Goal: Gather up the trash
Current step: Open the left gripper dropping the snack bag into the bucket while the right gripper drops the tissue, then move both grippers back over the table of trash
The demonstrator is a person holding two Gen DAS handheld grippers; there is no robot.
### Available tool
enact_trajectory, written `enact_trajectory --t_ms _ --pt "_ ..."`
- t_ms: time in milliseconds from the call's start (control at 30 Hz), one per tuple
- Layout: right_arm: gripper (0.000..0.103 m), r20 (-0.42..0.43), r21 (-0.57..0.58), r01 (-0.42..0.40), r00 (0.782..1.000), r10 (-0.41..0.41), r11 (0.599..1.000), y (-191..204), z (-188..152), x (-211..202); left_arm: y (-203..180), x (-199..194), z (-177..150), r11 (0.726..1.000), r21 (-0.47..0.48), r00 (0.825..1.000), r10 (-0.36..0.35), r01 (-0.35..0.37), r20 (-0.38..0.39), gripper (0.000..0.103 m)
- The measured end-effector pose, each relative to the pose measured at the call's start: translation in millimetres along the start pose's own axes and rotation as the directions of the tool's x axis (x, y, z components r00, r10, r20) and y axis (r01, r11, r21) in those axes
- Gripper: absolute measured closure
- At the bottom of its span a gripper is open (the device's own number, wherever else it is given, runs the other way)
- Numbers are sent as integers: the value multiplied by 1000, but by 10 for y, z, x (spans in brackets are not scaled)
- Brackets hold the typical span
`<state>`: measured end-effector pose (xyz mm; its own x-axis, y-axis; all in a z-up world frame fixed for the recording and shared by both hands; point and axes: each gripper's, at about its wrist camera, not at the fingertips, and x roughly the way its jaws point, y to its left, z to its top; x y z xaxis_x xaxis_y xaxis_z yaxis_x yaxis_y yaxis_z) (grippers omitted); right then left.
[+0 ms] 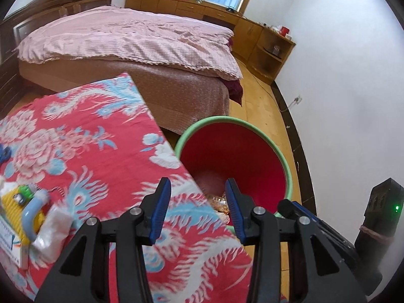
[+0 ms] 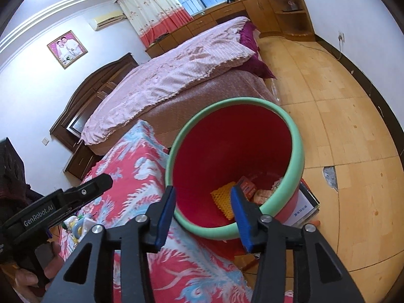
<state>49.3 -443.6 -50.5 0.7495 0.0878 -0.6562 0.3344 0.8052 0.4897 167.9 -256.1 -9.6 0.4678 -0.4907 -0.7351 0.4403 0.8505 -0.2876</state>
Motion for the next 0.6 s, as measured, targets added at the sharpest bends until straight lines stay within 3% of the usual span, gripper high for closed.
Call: enact_trajectory --t_ms 300,600 --pt "44 -1 -34 -39 999 39 999 291 -123 -141 325 -380 -139 996 -74 998 46 -43 37 58" --pt "42 -12 -62 -63 998 62 996 585 -256 -225 760 -830 -361 982 -155 989 123 -110 78 58"
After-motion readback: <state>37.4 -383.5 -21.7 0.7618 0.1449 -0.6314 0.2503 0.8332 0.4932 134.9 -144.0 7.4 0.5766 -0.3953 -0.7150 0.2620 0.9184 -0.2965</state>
